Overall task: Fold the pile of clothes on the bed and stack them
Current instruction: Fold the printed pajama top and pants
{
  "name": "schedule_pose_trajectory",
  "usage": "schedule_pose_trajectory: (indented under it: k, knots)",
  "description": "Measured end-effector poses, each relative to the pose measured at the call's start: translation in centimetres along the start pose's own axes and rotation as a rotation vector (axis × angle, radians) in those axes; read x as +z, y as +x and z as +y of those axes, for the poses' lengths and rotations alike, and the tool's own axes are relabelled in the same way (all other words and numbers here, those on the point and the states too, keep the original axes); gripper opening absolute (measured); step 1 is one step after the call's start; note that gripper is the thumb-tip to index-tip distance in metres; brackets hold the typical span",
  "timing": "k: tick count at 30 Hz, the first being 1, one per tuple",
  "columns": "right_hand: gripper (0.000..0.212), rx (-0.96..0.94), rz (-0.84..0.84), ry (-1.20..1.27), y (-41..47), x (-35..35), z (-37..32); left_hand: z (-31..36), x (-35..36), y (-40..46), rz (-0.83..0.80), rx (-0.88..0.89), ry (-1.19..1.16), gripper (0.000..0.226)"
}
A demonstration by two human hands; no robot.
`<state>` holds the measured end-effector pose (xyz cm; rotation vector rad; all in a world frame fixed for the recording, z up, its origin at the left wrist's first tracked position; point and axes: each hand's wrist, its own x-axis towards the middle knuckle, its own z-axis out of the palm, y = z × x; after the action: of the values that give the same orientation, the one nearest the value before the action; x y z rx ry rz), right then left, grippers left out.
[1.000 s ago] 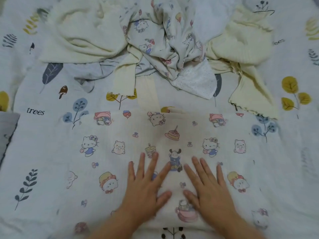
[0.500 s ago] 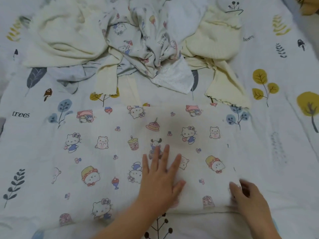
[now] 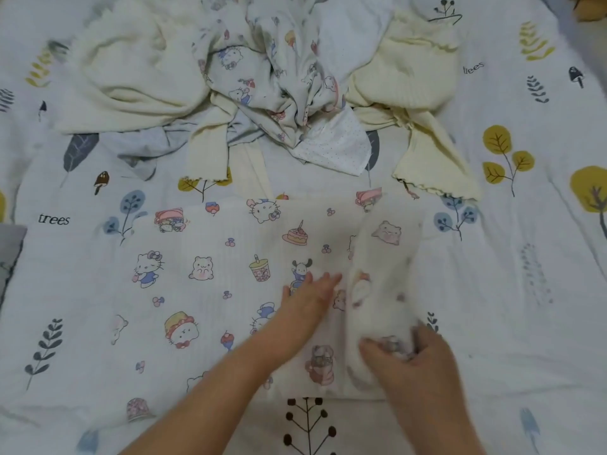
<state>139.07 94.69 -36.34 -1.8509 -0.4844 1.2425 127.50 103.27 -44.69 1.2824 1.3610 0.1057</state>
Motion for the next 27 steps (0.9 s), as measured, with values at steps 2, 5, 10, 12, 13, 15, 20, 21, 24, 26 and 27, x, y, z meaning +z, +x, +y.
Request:
schedule_pose_trajectory:
  k: [2, 5, 10, 12, 13, 15, 20, 21, 24, 26, 27]
  knots:
    - [0.037, -0.275, -0.086, -0.216, -1.5, 3.1, 0.2, 1.0, -2.9, -0.2, -0.195, -0.047, -0.584, 0.061]
    - [0.030, -0.693, -0.085, -0.638, -2.2, 7.2, 0.9, 1.0, -7.1, -0.5, -0.267, 0.028, -0.941, 0.087]
    - [0.064, -0.522, -0.401, -1.217, -2.8, 10.5, 2.6, -1.2, -10.1, -0.5, -0.005, -0.166, -0.781, 0.085]
    - [0.075, -0.504, -0.518, -1.276, -2.1, 10.6, 4.5, -1.8, -10.0, -0.5, 0.216, -0.175, -0.590, 0.067]
    - [0.080, -0.532, -0.525, -1.314, -1.9, 10.5, 5.0, -1.9, -9.8, -0.4, 0.298, -0.119, -0.468, 0.059]
    - [0.088, -0.497, -0.452, -1.363, -1.7, 9.8, 4.6, -1.9, -8.9, -0.5, 0.463, 0.048, -0.162, 0.070]
    - [0.037, -0.809, -0.174, -1.212, -1.0, 9.6, 6.1, -0.2, -5.5, 0.7, 0.432, 0.046, 0.250, 0.059]
    - [0.034, -0.843, -0.143, -1.204, -0.8, 9.6, 6.5, 0.1, -5.2, 1.1, 0.416, 0.019, 0.263, 0.052]
    - [0.030, -0.836, -0.158, -1.165, -0.9, 9.6, 5.8, 1.0, -5.5, 1.4, 0.425, 0.113, 0.171, 0.032]
    - [0.024, -0.871, -0.172, -1.105, -1.4, 9.5, 5.0, 1.4, -6.5, 0.8, 0.410, 0.206, -0.016, 0.032]
    - [0.035, -0.898, -0.197, -1.047, -1.8, 9.5, 4.5, 1.4, -7.1, 0.2, 0.412, 0.246, -0.094, 0.031]
